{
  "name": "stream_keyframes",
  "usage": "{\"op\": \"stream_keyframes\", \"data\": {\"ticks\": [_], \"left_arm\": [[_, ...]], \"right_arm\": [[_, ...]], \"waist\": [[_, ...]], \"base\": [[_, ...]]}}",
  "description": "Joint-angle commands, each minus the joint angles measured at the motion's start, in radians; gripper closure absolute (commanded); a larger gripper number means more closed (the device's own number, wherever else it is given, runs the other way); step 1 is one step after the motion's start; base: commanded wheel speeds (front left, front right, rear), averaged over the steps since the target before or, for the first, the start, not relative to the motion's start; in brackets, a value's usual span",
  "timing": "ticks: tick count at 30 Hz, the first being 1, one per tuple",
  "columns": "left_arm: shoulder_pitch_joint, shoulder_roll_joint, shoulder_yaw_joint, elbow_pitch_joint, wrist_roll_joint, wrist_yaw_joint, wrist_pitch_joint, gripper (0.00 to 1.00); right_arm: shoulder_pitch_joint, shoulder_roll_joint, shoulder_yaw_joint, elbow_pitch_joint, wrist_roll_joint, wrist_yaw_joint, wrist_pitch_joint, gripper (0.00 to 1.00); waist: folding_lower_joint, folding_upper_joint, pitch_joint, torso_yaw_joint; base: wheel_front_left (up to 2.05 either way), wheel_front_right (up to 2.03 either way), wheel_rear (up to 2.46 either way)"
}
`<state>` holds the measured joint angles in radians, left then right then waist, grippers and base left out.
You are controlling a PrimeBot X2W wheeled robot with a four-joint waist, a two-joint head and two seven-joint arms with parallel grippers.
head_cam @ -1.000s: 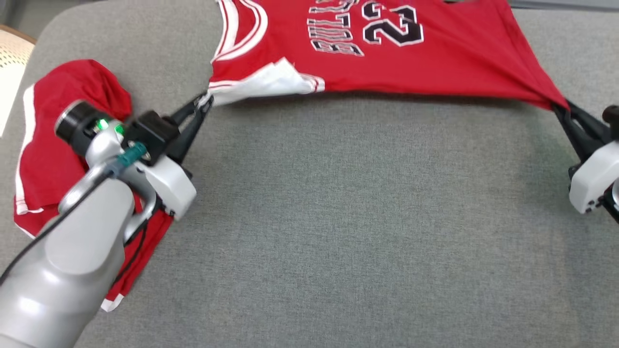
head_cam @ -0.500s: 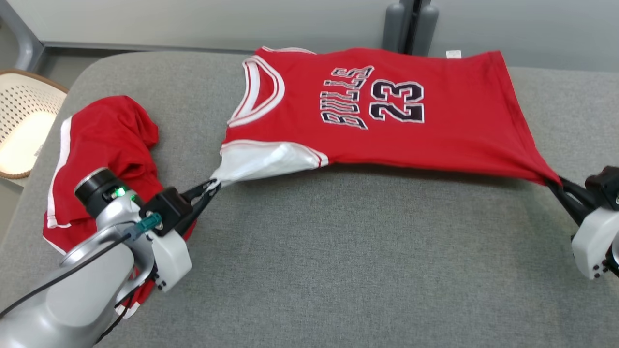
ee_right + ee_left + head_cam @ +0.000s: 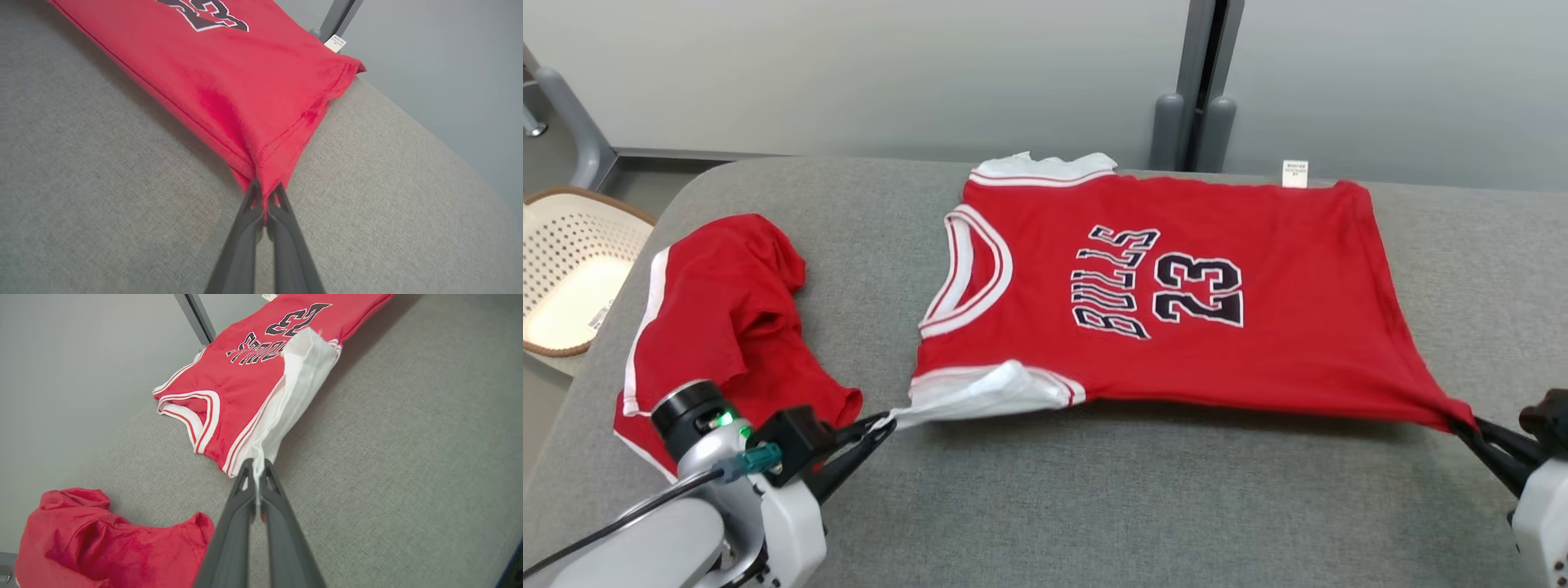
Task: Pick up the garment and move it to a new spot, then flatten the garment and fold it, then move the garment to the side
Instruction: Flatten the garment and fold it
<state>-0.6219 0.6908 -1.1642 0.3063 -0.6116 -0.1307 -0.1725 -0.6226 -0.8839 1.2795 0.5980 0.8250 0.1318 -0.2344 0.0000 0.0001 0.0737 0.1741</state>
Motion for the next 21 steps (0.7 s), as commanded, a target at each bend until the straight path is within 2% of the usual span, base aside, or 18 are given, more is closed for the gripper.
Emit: {"op": "stream_keyframes", "data": {"ticks": [1,12,21], "left_arm": [[0.022,0.032,-0.003,-0.036,-0.009,0.007,0.019,1.0],[0.143,0.172,-0.04,-0.277,-0.061,0.063,0.128,1.0],[0.118,0.224,-0.019,-0.366,-0.054,0.107,0.164,1.0]], "right_arm": [[0.026,-0.028,0.001,-0.019,0.002,-0.002,0.009,1.0],[0.102,-0.133,0.001,-0.192,0.017,-0.002,0.087,1.0],[0.067,-0.165,0.001,-0.242,0.031,-0.002,0.103,1.0]], "waist": [[0.0,-0.0001,-0.01,-0.012],[0.0,-0.0001,-0.016,-0.061],[0.0,-0.0001,0.004,-0.079]], "base": [[0.0,0.0,0.0],[0.0,0.0,0.0],[0.0,0.0,0.0]]}}
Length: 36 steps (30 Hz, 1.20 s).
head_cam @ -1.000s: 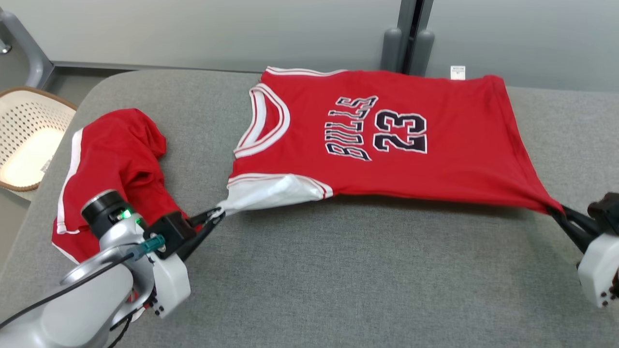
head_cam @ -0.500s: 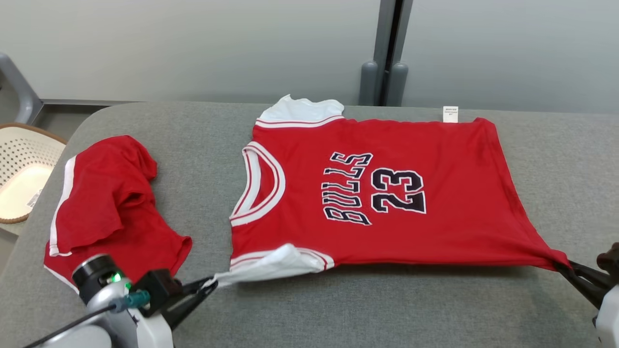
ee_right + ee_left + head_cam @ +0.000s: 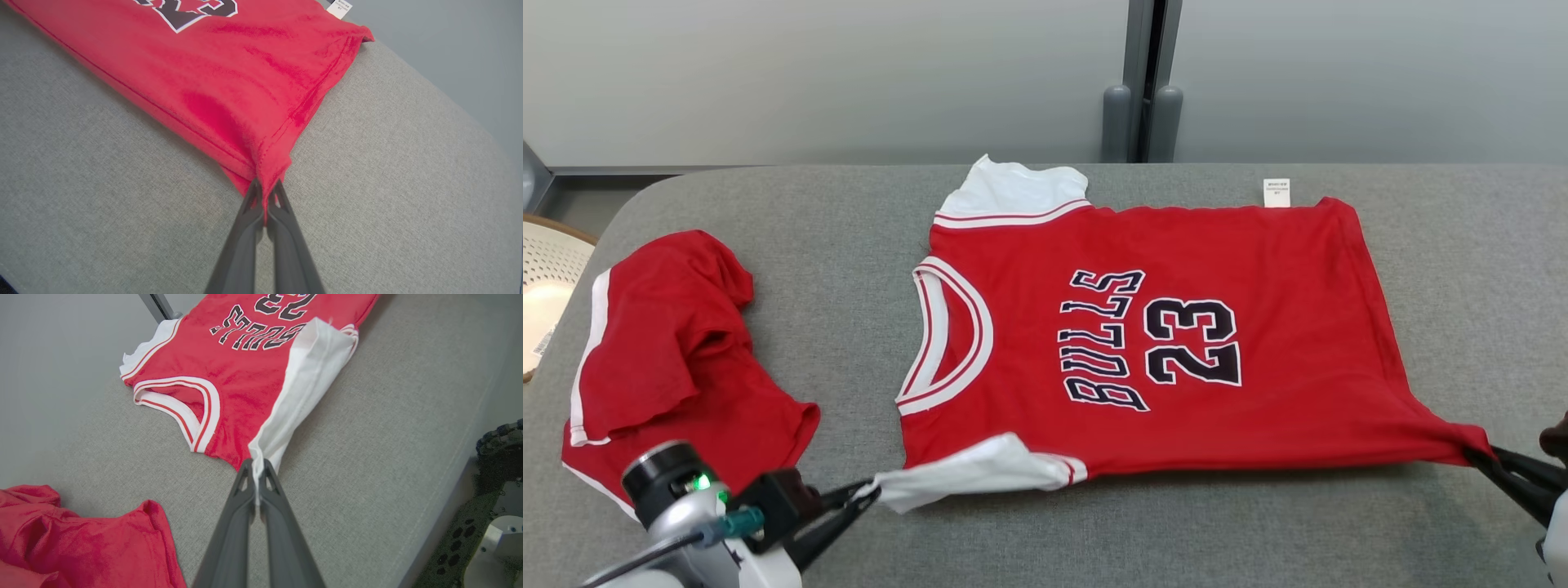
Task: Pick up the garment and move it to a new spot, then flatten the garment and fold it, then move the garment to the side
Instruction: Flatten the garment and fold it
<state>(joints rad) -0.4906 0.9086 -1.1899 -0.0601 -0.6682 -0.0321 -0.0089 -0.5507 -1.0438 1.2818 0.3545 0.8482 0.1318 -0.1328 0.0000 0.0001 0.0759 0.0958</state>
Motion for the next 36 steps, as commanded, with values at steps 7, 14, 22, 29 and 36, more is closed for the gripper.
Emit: {"op": "stream_keyframes", "data": {"ticks": [7,14,22,29,36], "left_arm": [[-0.1,0.0,0.036,0.026,0.034,-0.002,0.024,1.0],[-0.216,-0.031,0.053,0.1,0.069,-0.045,0.034,1.0],[-0.336,-0.073,0.025,0.199,0.125,-0.084,0.033,1.0],[-0.421,-0.104,-0.02,0.3,0.155,-0.096,0.026,1.0],[-0.493,-0.153,-0.075,0.401,0.162,-0.098,-0.006,1.0]], "right_arm": [[-0.088,0.007,-0.006,-0.011,0.003,-0.002,0.021,1.0],[-0.2,0.031,-0.023,0.02,0.011,-0.002,0.047,1.0],[-0.265,0.077,-0.015,0.086,-0.006,-0.002,0.07,1.0],[-0.301,0.102,-0.007,0.106,-0.022,-0.002,0.088,1.0],[-0.344,0.14,-0.002,0.13,-0.051,-0.002,0.099,1.0]], "waist": [[0.0,-0.0001,0.034,-0.005],[0.0,-0.0001,0.093,-0.017],[0.0,-0.0001,0.16,-0.015],[0.0,-0.0001,0.209,-0.02],[0.0,-0.0001,0.261,-0.026]], "base": [[0.0,0.0,0.0],[0.0,0.0,0.0],[0.0,0.0,0.0],[0.0,0.0,0.0],[0.0,0.0,0.0]]}}
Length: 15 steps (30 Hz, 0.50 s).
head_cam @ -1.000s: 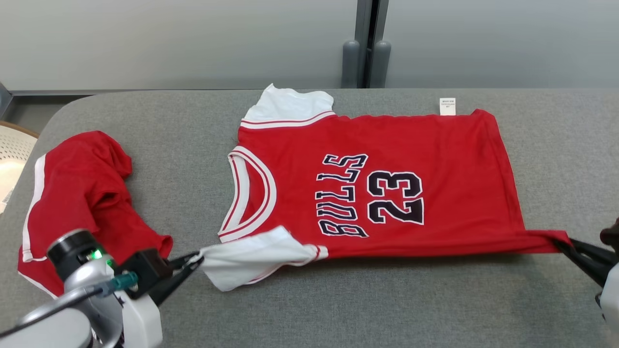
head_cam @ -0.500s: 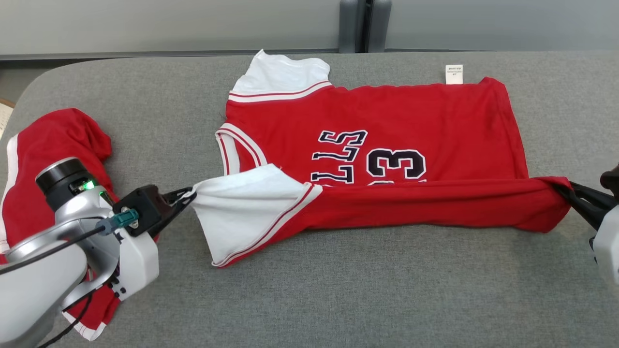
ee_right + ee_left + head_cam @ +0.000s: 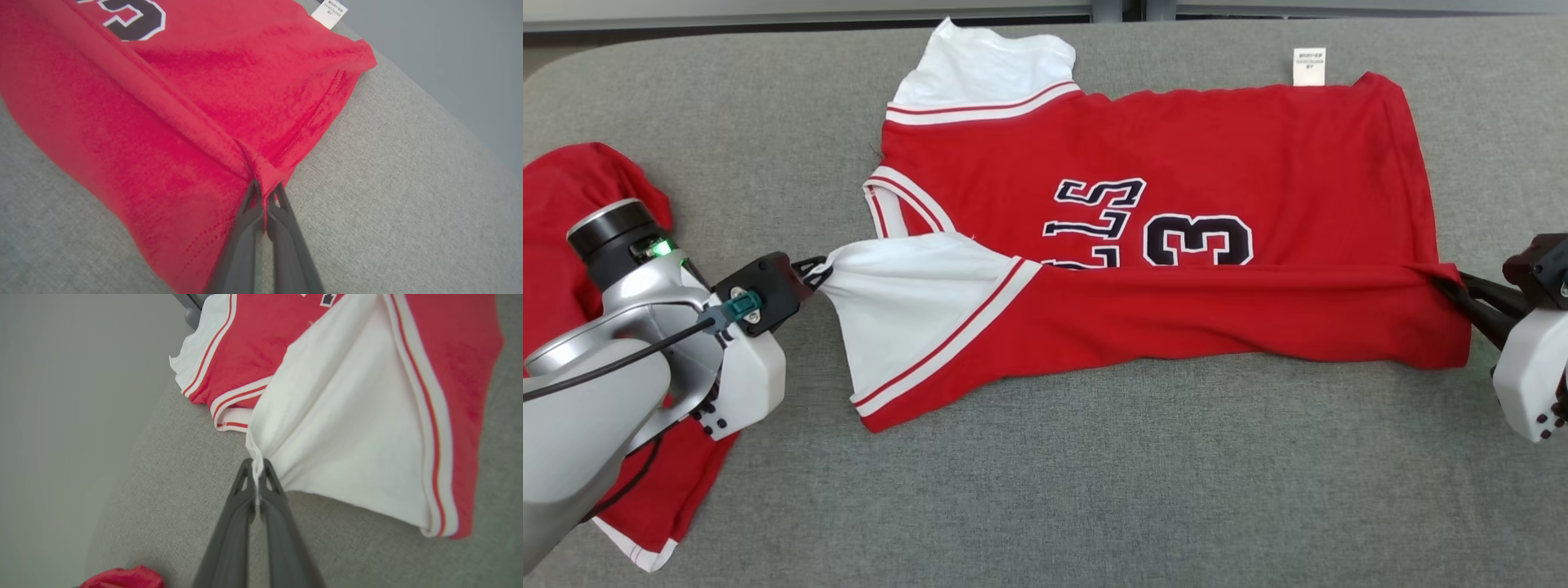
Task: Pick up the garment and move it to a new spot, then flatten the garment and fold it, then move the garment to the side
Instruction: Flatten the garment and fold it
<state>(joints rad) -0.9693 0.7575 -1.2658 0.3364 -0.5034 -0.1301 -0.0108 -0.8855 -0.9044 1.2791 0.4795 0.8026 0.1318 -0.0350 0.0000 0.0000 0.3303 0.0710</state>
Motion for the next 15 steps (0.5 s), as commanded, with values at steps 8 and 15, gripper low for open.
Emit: {"op": "stream_keyframes", "data": {"ticks": [8,15], "left_arm": [[-0.036,-0.052,-0.013,0.072,-0.015,0.0,-0.011,0.09],[-0.022,-0.119,0.045,0.184,-0.124,0.025,-0.106,0.0]], "right_arm": [[-0.041,0.026,0.002,0.052,-0.019,-0.002,-0.026,0.0],[-0.029,0.074,-0.027,0.16,-0.002,-0.002,-0.126,0.0]], "waist": [[0.0,0.0,0.024,-0.004],[0.0,0.0,-0.004,-0.003]], "base": [[0.0,0.0,0.0],[0.0,0.0,0.0]]}}
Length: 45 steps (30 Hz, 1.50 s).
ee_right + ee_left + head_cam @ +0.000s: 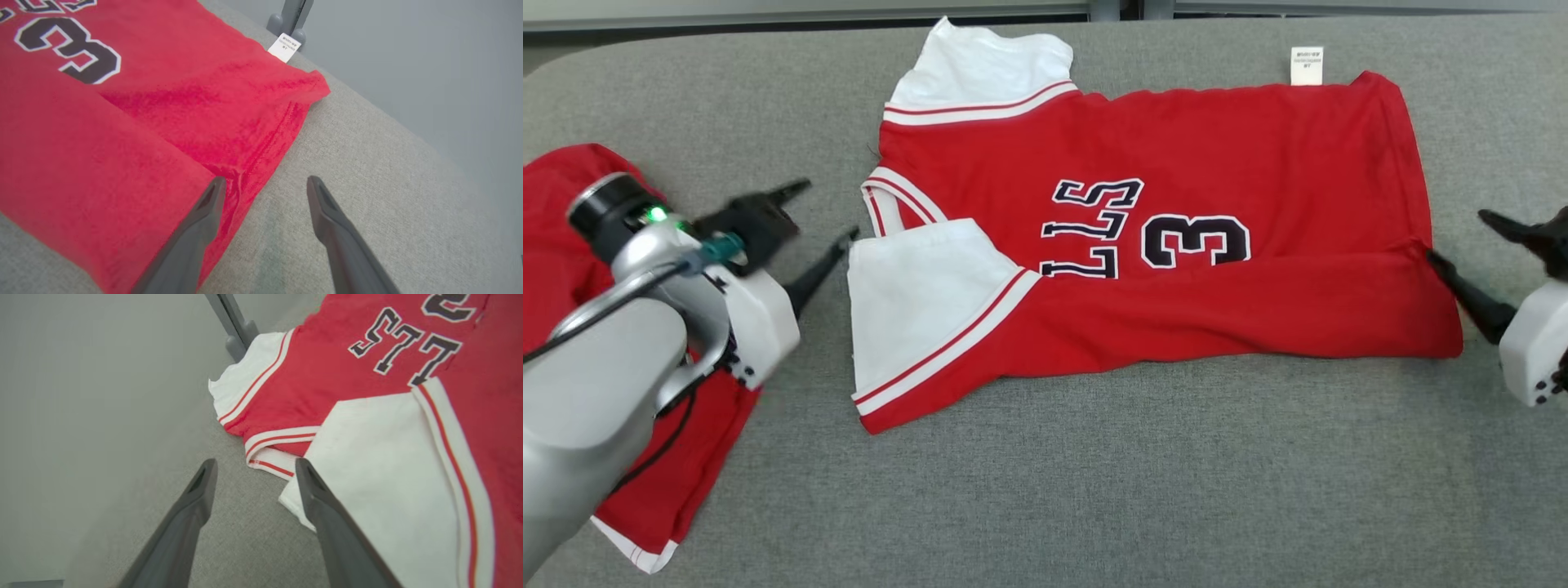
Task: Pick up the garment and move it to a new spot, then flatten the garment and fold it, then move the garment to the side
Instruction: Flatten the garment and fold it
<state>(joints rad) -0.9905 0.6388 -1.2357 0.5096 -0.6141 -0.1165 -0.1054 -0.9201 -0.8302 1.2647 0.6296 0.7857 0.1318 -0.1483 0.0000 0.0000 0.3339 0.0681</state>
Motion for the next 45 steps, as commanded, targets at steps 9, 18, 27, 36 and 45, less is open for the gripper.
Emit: {"op": "stream_keyframes", "data": {"ticks": [9,18,27,36,45], "left_arm": [[0.1,-0.086,0.284,-0.021,-0.186,0.173,-0.159,0.0],[0.399,-0.259,0.737,-0.298,-0.04,0.244,-0.159,0.0],[0.707,-0.467,0.937,-0.311,0.119,0.153,-0.159,0.0],[0.813,-0.548,0.973,-0.165,0.257,0.091,-0.159,0.0],[0.753,-0.57,0.995,0.066,0.308,0.119,-0.158,0.0]], "right_arm": [[0.078,0.108,-0.368,0.062,0.051,-0.002,-0.118,0.0],[0.463,0.311,-1.015,-0.223,-0.231,-0.002,-0.116,0.0],[0.747,0.554,-1.224,-0.459,-0.434,-0.001,-0.116,0.0],[0.846,0.647,-1.239,-0.498,-0.48,-0.001,-0.116,0.0],[0.833,0.64,-1.236,-0.502,-0.476,-0.001,-0.116,0.0]], "waist": [[0.0,0.0,-0.079,0.018],[0.0,0.0,-0.147,0.037],[0.0,0.0,-0.187,0.029],[0.0,0.0,-0.2,0.013],[0.0,0.0,-0.189,-0.014]], "base": [[0.0,0.0,0.0],[0.0,0.0,0.0],[0.0,0.0,0.0],[0.0,0.0,0.0],[0.0,0.0,0.0]]}}
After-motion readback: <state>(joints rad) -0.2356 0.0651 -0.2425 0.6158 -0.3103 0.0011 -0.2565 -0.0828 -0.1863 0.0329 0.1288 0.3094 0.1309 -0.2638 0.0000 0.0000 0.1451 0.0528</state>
